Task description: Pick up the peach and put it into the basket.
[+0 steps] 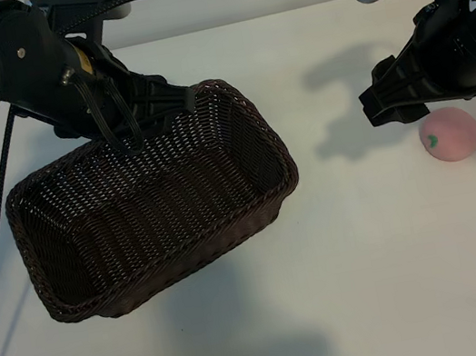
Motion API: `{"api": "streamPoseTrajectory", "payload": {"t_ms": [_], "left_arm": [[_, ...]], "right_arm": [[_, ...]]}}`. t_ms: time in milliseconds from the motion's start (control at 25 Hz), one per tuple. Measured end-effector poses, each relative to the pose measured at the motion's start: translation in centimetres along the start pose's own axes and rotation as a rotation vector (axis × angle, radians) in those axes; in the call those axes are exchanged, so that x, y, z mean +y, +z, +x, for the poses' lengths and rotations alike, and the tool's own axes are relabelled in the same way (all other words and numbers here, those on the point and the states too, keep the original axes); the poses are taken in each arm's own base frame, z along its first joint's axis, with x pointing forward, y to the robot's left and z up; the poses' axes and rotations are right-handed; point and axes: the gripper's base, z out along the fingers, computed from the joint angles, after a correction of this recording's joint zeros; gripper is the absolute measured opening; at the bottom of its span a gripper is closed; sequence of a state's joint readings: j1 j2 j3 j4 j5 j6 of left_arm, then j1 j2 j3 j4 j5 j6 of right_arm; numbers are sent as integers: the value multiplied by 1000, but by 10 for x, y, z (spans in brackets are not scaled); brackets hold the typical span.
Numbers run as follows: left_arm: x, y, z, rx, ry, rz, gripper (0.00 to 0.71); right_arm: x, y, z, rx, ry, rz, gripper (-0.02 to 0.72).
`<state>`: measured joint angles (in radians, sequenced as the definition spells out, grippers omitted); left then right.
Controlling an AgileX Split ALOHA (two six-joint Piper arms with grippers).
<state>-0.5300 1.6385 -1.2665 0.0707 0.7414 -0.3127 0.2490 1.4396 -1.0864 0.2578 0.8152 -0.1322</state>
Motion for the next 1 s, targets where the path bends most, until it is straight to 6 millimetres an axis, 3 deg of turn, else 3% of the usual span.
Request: {"api": "streamPoseTrajectory", "payload": {"t_ms": [1000], "left_arm": [[0, 0, 1, 16, 0, -5, 592]], "right_arm": [[0, 0, 0, 0, 0, 0, 579]]}}
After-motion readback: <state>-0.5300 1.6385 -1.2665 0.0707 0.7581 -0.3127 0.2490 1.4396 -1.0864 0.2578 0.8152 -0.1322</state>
